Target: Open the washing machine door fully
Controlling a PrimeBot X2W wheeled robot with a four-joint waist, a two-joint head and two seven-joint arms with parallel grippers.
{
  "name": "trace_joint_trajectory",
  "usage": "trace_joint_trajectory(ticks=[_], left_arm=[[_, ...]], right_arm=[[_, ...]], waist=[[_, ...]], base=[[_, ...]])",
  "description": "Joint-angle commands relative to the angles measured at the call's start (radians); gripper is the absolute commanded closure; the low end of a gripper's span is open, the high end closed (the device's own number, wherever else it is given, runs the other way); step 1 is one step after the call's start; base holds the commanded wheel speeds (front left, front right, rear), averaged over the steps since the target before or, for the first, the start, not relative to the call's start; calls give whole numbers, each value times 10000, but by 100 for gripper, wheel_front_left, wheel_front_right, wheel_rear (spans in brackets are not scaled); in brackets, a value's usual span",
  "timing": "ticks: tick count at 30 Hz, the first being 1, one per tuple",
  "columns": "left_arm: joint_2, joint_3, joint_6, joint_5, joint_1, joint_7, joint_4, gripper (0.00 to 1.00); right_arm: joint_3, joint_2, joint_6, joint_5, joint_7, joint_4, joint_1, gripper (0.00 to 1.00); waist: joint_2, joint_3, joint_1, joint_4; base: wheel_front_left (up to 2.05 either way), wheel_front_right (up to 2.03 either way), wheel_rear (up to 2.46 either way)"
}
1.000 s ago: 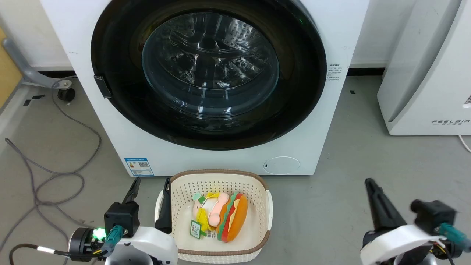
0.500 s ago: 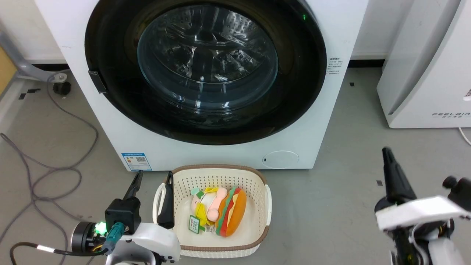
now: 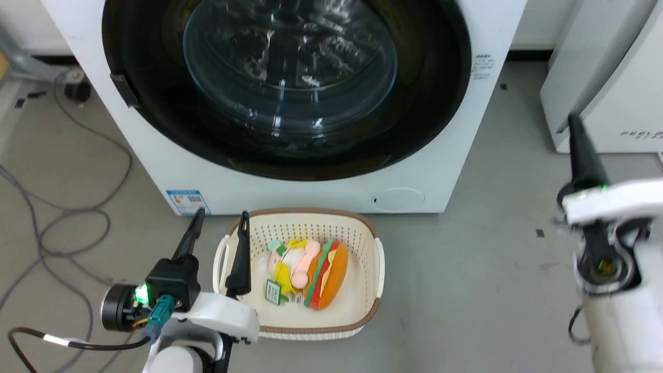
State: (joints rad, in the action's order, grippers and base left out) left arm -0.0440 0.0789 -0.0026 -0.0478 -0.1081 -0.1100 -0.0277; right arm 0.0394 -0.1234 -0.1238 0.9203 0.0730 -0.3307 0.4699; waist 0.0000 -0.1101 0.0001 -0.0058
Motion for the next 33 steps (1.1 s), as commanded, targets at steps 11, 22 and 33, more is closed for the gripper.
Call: trace_joint_trajectory(ticks=[11, 22, 33], left_arm=[[-33, 177, -52, -111, -785, -338, 475, 0], [-39, 386, -78, -165, -1268, -576, 742, 0], [-45, 593, -10, -287, -1715, -813, 874, 0]], right_arm=[[-1065, -996, -39, 1880, -529, -2319, 3623, 100], [-2796, -1436, -45, 2563, -1805, -4793, 6993, 100], [-4378, -1876, -51, 3140, -3157, -6240, 9249, 100]], waist=[[0, -1112, -1, 298], [0, -1952, -1, 517], [0, -2672, -1, 660]], base=[[0, 0, 0], [0, 0, 0], [0, 0, 0]])
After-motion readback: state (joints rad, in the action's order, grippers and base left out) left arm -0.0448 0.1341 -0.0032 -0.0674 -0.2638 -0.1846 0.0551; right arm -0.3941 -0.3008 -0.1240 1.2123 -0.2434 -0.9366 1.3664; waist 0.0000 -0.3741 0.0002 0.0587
